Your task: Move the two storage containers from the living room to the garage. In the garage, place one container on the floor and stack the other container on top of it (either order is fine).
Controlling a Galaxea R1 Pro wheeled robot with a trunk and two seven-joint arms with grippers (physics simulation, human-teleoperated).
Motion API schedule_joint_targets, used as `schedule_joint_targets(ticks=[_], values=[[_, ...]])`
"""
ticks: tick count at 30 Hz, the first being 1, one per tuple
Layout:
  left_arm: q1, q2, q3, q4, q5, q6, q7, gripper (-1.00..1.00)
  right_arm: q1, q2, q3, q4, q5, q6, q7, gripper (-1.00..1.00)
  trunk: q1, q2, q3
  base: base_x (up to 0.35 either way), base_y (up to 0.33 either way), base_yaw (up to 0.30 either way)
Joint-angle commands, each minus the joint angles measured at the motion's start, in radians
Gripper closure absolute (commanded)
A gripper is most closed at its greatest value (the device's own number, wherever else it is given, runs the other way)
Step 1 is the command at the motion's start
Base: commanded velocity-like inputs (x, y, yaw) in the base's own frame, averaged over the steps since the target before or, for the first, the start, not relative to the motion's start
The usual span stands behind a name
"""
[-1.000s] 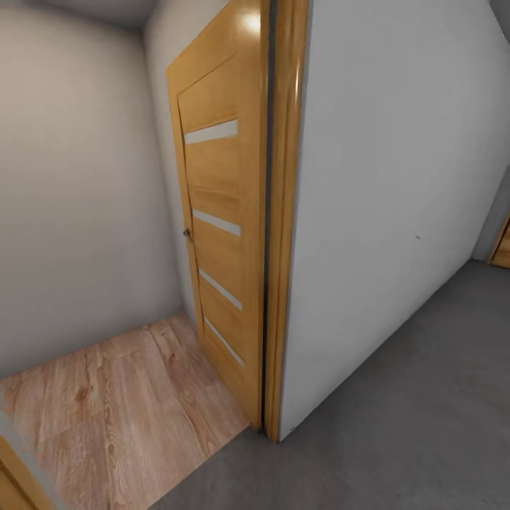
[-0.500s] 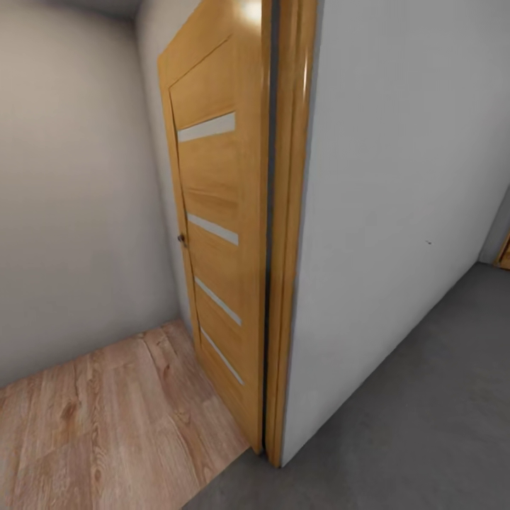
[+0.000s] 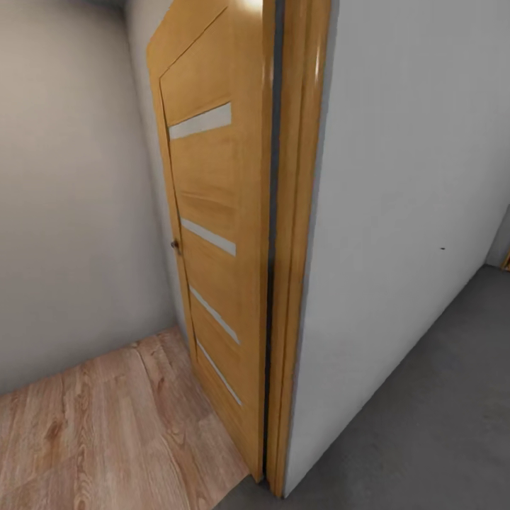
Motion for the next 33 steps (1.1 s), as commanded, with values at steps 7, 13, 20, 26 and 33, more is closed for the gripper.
schedule_joint_targets(ticks=[7,13,20,26,33], values=[[-0.001,0.000,-0.003,0.001,0.009,-0.003,-0.001,-1.00,-0.001,-0.002,0.007,0.002,-0.006,-0.005,0.004,-1.00,0.001,-0.001,-0.002,0.321,0.000,0.033],[-0.001,0.001,-0.003,0.001,0.009,-0.005,-0.001,-1.00,-0.001,-0.003,0.007,0.002,-0.005,-0.006,0.006,-1.00,0.001,-0.001,-0.004,0.283,0.000,0.226],[-0.001,0.001,-0.003,0.001,0.009,-0.006,-0.001,-1.00,-0.001,-0.004,0.007,0.002,-0.005,-0.006,0.006,-1.00,0.001,-0.001,-0.008,0.149,0.000,0.260],[-0.001,0.001,-0.003,0.001,0.010,-0.009,-0.001,-1.00,-0.001,-0.004,0.007,0.002,-0.005,-0.006,0.006,-1.00,0.001,-0.001,-0.012,0.006,0.000,0.263],[-0.001,0.001,-0.003,0.001,0.010,-0.010,-0.001,-1.00,-0.001,-0.003,0.007,0.002,-0.005,-0.006,0.006,-1.00,0.001,-0.001,-0.016,0.000,0.000,0.263]])
